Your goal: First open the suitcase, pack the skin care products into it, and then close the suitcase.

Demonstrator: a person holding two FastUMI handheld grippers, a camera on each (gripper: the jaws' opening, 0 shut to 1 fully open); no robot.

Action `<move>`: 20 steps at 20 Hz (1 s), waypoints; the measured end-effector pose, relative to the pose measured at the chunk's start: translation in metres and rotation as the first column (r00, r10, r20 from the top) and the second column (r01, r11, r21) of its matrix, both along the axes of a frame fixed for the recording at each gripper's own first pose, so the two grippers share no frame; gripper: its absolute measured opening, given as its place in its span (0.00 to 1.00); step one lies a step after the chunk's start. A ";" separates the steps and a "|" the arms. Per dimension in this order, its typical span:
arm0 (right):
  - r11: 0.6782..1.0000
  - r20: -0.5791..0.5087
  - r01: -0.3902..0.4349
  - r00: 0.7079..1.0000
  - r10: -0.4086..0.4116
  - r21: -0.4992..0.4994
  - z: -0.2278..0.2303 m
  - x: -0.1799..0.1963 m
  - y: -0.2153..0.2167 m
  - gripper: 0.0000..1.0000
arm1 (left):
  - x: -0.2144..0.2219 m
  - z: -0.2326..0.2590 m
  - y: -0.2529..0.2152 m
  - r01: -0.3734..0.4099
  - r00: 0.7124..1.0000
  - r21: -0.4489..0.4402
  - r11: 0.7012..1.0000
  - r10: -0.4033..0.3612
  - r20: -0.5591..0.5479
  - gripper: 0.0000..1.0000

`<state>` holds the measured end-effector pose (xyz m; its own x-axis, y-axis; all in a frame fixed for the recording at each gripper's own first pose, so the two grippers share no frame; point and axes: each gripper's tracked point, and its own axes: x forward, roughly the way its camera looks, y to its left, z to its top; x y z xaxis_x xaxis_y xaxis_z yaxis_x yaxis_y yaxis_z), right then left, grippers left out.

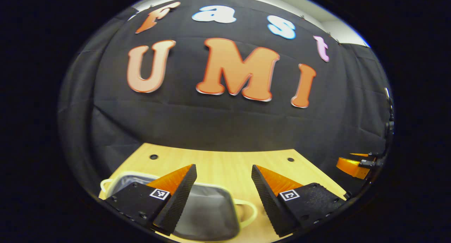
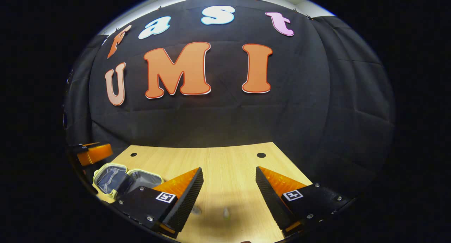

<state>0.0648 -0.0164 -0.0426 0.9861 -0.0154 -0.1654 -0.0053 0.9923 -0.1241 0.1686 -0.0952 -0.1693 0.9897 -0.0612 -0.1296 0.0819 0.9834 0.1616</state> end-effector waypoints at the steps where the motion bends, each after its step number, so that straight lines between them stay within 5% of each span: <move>1: 1.000 -0.008 -0.001 1.000 0.001 0.002 -0.002 0.001 -0.008 0.95 | 0.005 -0.014 -0.019 0.014 1.000 0.009 1.000 -0.014 -0.018 0.97; 7: 0.999 -0.071 0.022 0.997 -0.024 -0.026 -0.015 0.001 -0.075 0.95 | 0.034 -0.125 -0.108 0.050 0.990 0.022 0.998 -0.047 -0.134 0.97; 12: 0.999 -0.120 0.042 0.992 -0.046 -0.032 -0.026 -0.001 -0.118 0.95 | 0.057 -0.225 -0.119 0.012 0.970 0.159 0.987 0.027 -0.241 0.97; 16: 0.996 -0.151 0.052 0.987 -0.062 -0.071 -0.038 0.001 -0.140 0.95 | 0.071 -0.266 -0.112 -0.057 0.959 0.150 0.987 0.096 -0.268 0.97; 17: 0.996 -0.160 0.050 0.985 -0.061 -0.075 -0.041 0.002 -0.142 0.95 | 0.075 -0.271 -0.112 -0.070 0.957 0.148 0.986 0.109 -0.270 0.92; 20: 0.997 -0.180 0.043 0.982 -0.054 -0.062 -0.047 0.003 -0.141 0.95 | 0.086 -0.280 -0.108 -0.094 0.959 0.172 0.981 0.135 -0.251 0.37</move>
